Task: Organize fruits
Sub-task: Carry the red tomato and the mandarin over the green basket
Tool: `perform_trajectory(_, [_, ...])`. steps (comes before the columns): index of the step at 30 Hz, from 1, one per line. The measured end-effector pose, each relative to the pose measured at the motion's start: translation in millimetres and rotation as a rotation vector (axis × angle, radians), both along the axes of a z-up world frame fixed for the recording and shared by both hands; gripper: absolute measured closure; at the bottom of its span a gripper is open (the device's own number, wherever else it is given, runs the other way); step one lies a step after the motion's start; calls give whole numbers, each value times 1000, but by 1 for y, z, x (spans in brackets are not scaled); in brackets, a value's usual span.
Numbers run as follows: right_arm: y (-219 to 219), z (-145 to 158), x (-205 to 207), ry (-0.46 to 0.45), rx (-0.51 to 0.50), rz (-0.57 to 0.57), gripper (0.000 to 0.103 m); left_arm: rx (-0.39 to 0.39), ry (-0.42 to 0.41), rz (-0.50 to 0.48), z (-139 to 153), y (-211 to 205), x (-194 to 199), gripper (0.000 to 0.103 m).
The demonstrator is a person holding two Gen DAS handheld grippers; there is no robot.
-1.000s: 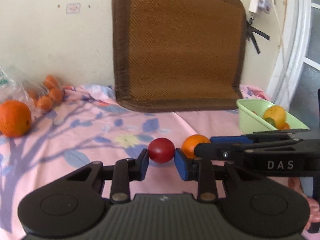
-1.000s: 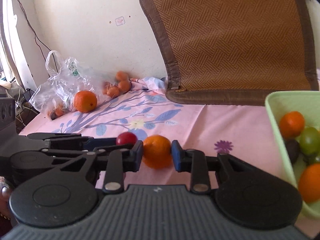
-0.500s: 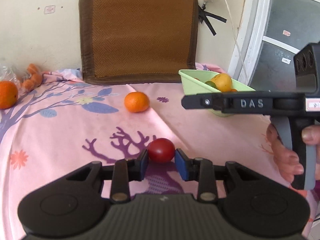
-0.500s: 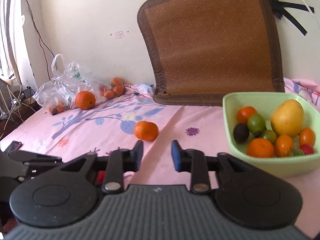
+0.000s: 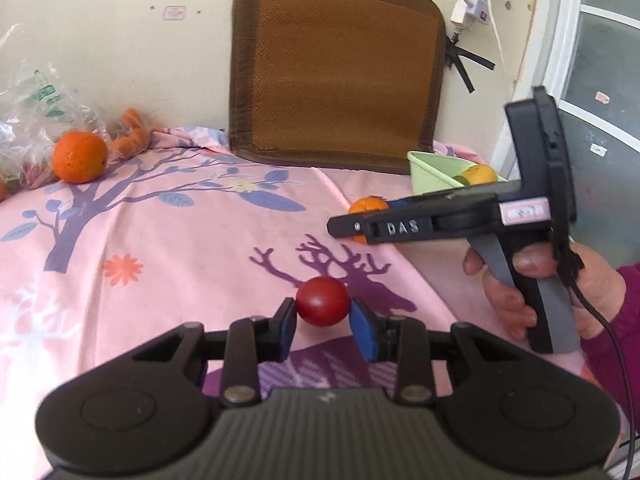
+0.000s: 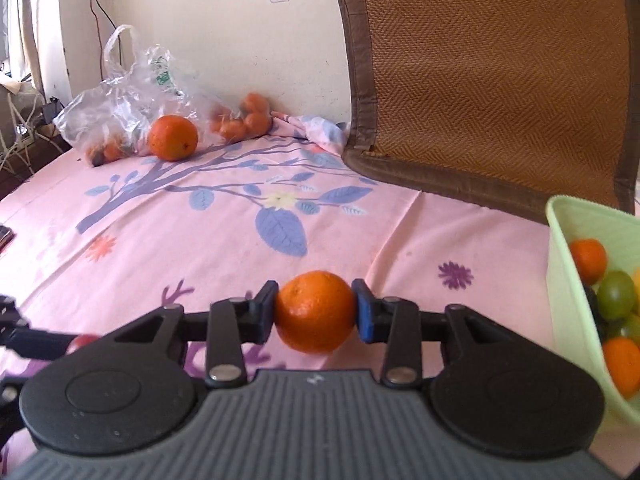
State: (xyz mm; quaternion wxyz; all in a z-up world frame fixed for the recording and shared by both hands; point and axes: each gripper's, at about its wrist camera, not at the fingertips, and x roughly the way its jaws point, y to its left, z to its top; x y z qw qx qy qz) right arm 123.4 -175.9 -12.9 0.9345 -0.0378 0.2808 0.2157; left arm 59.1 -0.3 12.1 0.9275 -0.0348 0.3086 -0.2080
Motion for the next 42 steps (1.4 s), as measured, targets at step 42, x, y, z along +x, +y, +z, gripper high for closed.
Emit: perform_trajectory(42, [-125, 2, -125, -219, 7, -265, 62, 111, -45, -385, 10, -147, -2, 74])
